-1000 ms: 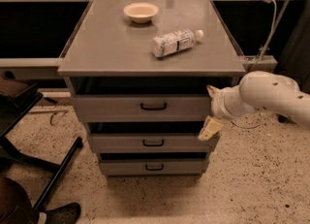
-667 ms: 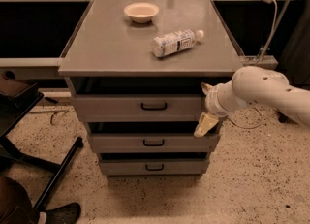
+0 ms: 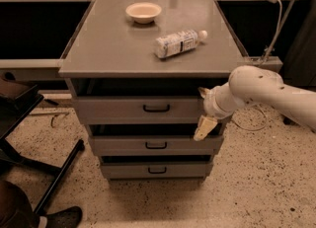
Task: Open top drawer
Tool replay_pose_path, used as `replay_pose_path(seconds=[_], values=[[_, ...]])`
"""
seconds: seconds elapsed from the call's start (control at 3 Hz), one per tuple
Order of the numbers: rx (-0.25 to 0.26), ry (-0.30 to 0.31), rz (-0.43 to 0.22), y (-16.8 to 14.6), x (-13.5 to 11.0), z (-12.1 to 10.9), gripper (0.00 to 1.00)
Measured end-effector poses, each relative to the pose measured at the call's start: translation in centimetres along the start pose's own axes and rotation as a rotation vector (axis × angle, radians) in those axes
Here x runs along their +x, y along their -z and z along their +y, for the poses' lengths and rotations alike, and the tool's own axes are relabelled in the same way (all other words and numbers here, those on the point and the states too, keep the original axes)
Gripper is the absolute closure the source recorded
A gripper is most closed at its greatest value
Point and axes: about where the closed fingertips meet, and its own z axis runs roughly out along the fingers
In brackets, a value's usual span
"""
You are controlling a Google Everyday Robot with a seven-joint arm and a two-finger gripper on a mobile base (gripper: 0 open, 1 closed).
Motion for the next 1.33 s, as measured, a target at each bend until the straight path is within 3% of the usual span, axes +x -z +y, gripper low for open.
replay_pose_path(seconds=[0.67, 1.33], values=[[-0.082, -0.016, -0.018, -1.9, 0.6, 1.3, 0.0], [-0.116, -0.013, -0.036, -0.8, 0.2, 2.6, 0.0]])
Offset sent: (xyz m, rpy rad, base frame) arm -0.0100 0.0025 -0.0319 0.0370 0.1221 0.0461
